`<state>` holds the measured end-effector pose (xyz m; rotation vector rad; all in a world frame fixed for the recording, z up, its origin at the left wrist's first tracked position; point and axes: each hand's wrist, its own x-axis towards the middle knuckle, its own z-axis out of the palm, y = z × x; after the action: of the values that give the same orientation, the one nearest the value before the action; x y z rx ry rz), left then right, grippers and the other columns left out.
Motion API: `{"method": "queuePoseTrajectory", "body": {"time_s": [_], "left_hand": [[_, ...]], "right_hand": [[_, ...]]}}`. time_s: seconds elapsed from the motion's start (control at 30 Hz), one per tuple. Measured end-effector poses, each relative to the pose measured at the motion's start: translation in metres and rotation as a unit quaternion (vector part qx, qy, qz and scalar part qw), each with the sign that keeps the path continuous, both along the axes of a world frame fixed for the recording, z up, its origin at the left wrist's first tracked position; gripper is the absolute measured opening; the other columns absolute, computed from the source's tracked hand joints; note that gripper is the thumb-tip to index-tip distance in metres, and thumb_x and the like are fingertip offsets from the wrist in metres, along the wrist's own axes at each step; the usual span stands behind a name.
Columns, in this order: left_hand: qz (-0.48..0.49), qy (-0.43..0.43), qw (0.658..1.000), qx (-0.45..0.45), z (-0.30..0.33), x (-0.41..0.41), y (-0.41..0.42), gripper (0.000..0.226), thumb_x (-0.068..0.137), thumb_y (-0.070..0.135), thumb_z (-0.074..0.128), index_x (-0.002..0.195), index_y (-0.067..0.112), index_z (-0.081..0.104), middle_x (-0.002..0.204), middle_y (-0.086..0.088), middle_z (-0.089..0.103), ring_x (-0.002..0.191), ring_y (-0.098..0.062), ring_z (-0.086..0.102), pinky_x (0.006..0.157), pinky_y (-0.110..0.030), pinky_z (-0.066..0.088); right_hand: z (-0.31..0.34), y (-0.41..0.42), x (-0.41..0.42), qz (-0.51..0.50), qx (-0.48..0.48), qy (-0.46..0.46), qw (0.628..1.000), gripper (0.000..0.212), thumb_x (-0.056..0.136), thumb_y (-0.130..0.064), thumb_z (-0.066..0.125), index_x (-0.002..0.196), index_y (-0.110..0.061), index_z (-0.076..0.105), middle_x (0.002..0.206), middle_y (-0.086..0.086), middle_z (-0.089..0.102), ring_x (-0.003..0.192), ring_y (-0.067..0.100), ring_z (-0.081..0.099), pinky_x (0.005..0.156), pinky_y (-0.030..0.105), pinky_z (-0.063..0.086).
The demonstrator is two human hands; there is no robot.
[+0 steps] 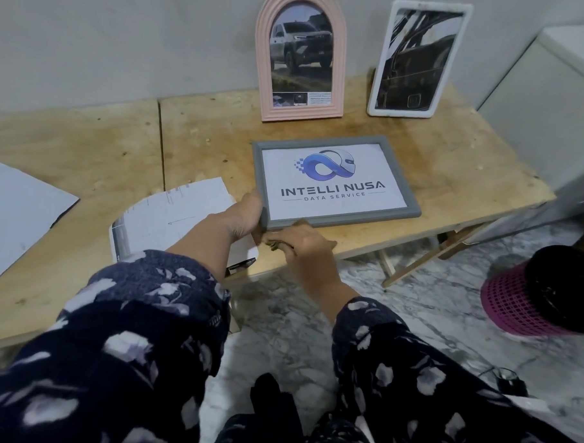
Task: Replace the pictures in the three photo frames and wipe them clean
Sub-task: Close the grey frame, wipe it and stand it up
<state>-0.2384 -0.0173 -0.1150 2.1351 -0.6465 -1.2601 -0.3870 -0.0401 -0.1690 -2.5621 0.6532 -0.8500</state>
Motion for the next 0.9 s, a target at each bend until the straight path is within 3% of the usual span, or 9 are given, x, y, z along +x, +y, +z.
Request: {"method": "queuePoseTrajectory", "body": {"time_s": [0.03,0.1,0.23,0.33,0.43,0.53,0.7,0.77,0.9], "left_hand": [[-0.022,-0.014,1.000,0.016,-0.001,0.000,0.003,0.058,0.091,0.040,0.015,0.123,0.005,0.048,0.125,-0.015,0.055,0.114,-0.029,0.049,0.101,-0.029,0.038],[-0.047,-0.070,0.995,0.053,-0.003,0.001,0.008,0.070,0.084,0.049,0.012,0.143,0.017,0.034,0.146,-0.010,0.042,0.134,-0.033,0.035,0.113,-0.047,0.017],[-0.087,-0.231,0.967,0.054,0.002,-0.013,0.013,0.051,0.098,0.029,0.012,0.146,0.018,0.027,0.133,-0.009,0.054,0.126,-0.028,0.045,0.104,-0.044,0.016],[-0.064,-0.282,0.956,0.046,-0.005,-0.012,0.006,0.053,0.096,0.029,0.024,0.147,0.016,0.024,0.111,-0.003,0.063,0.112,-0.028,0.053,0.105,-0.044,0.017],[-0.015,-0.288,0.956,0.050,-0.004,-0.011,-0.006,0.059,0.090,0.025,0.035,0.146,0.014,0.023,0.085,0.004,0.058,0.090,-0.025,0.050,0.098,-0.043,0.021],[0.016,-0.282,0.957,0.065,-0.004,-0.011,-0.020,0.051,0.087,0.023,0.041,0.137,0.014,0.032,0.107,-0.005,0.061,0.103,-0.030,0.053,0.086,-0.042,0.023],[0.026,-0.303,0.946,0.115,-0.008,-0.013,-0.033,0.046,0.090,0.028,0.043,0.133,0.010,0.042,0.135,-0.013,0.044,0.125,-0.035,0.041,0.099,-0.046,0.031],[0.044,-0.287,0.948,0.129,-0.012,-0.020,-0.043,0.048,0.094,0.030,0.040,0.137,0.008,0.040,0.141,-0.015,0.036,0.130,-0.035,0.033,0.103,-0.047,0.029],[0.157,-0.236,0.948,0.143,-0.012,-0.030,-0.067,0.047,0.095,0.024,0.036,0.139,0.006,0.037,0.145,-0.016,0.028,0.134,-0.034,0.027,0.106,-0.044,0.027]], "right_hand": [[0.002,-0.005,-0.008,-0.028,0.012,-0.011,0.999,0.020,0.078,0.004,0.065,0.090,-0.009,0.076,0.083,0.003,0.074,0.077,0.020,0.066,0.073,0.025,0.052],[0.015,-0.014,-0.020,-0.103,0.136,-0.011,0.985,0.025,0.088,-0.002,0.053,0.101,-0.012,0.073,0.092,0.000,0.071,0.085,0.016,0.062,0.080,0.028,0.050],[0.046,-0.047,-0.041,-0.251,0.296,-0.030,0.921,0.029,0.097,-0.006,0.043,0.109,-0.016,0.067,0.100,-0.006,0.065,0.080,0.005,0.057,0.067,0.002,0.042],[0.060,-0.078,-0.060,-0.305,0.341,-0.043,0.888,0.029,0.097,0.000,0.041,0.106,-0.013,0.066,0.100,-0.004,0.061,0.081,0.004,0.054,0.054,0.001,0.036],[0.066,-0.108,-0.079,-0.355,0.382,-0.051,0.852,0.034,0.095,0.002,0.038,0.104,-0.011,0.068,0.103,0.000,0.062,0.086,0.008,0.055,0.061,0.007,0.037],[0.072,-0.137,-0.096,-0.376,0.435,-0.054,0.816,0.036,0.091,0.000,0.038,0.108,-0.011,0.068,0.105,0.001,0.064,0.080,0.009,0.057,0.060,0.010,0.045],[0.075,-0.179,-0.105,-0.436,0.448,0.048,0.779,0.030,0.094,-0.009,0.043,0.115,-0.004,0.063,0.121,0.014,0.062,0.113,0.032,0.056,0.095,0.032,0.043],[0.073,-0.191,-0.106,-0.413,0.443,0.144,0.782,0.030,0.097,-0.011,0.041,0.117,0.000,0.061,0.123,0.019,0.059,0.113,0.034,0.055,0.089,0.031,0.042],[0.068,-0.211,-0.095,-0.340,0.450,0.216,0.797,0.021,0.096,-0.012,0.044,0.078,-0.009,0.054,0.084,0.010,0.056,0.082,0.025,0.049,0.073,0.029,0.036]]}}
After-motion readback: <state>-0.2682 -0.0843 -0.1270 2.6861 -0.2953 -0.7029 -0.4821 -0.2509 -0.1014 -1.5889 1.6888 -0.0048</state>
